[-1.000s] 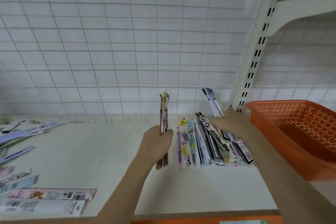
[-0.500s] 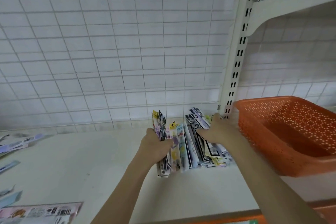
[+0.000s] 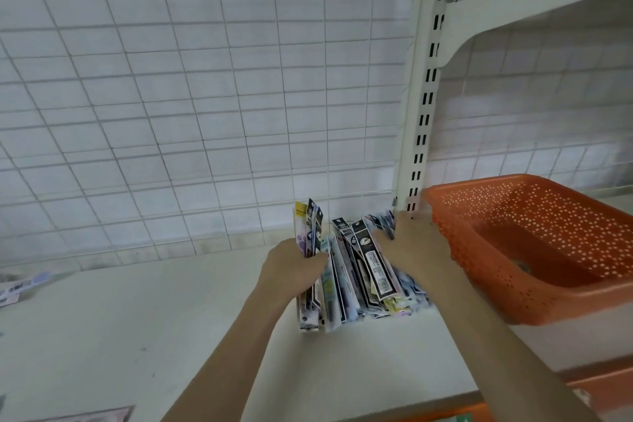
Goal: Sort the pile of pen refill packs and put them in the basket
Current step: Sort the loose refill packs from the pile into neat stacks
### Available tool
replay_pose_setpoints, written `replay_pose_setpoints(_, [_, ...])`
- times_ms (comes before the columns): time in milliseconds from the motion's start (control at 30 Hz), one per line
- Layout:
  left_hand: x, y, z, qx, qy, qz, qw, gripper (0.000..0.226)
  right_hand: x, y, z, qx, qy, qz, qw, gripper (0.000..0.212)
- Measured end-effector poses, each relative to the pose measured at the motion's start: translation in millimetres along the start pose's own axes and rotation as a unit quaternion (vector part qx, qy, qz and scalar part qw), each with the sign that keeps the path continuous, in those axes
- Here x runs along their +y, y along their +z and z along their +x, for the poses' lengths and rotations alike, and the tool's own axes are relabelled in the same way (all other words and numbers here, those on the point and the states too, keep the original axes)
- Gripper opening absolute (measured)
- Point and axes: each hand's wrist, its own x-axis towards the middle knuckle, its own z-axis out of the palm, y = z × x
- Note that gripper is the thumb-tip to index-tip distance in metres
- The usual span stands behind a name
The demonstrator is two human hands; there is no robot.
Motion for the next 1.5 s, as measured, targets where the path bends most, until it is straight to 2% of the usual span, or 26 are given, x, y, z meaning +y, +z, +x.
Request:
replay_pose_setpoints(133, [10.8, 13.0, 13.6, -0.013, -0.013, 0.039, 0.999, 0.041, 5.1, 1.8, -6.9, 0.017, -0.041, 0.004, 0.999, 0.039])
replay_pose_setpoints(233, [18.6, 17.9, 19.6, -0.034, 0.002, 0.086, 0.996, 0.049, 7.0, 5.2, -13.3, 0.036, -0.062, 0.02, 0.997, 0.028])
replay_pose_setpoints(367, [19.9, 15.8, 21.0, -0.049, 0.028, 0.166, 0.985, 0.055, 8.4, 11.5, -16.7, 0.056, -0.087, 0.043, 0.994, 0.022])
replay_pose_setpoints(500, [13.3, 6.5, 15.6, -0.043, 0.035, 0.227, 0.972, 0.049, 4.7, 19.2, -21.6, 0.096, -0.12, 0.058, 0.986, 0.02])
replay_pose_setpoints(633, [-8.4, -3.7, -6.4, 0.01, 0.057, 0.164, 0.985, 0.046, -8.6, 32.6, -33.8, 0.131, -0.145, 0.083, 0.977, 0.02])
replay_pose_setpoints(733, [-40.9, -14.1, -28.6, 0.08, 0.073, 0.127, 0.986, 0.039, -23.7, 43.5, -45.6, 0.168, -0.158, 0.069, 0.971, 0.015])
replay_pose_setpoints(833, [-75.0, -30.4, -53.3, 0.154, 0.086, 0.109, 0.978, 0.029, -41.7, 50.7, -56.1, 0.185, -0.173, 0.103, 0.962, 0.007])
replay_pose_setpoints(1033, [-125.8, -72.8, -89.5, 0.236, 0.055, 0.114, 0.964, 0.01, -89.5, 73.2, -80.5, 0.099, -0.235, 0.176, 0.951, 0.013])
replay_pose_setpoints(1200, [-164.2, -109.9, -116.7, 0.282, 0.005, 0.112, 0.953, 0.012, -138.1, 103.6, -102.1, 0.011, -0.303, 0.179, 0.936, 0.014])
replay_pose_setpoints(1500, [-238.9, -205.8, -168.6, 0.332, -0.027, 0.126, 0.935, 0.009, -244.8, 136.0, -155.5, -0.059, -0.369, 0.184, 0.909, 0.015])
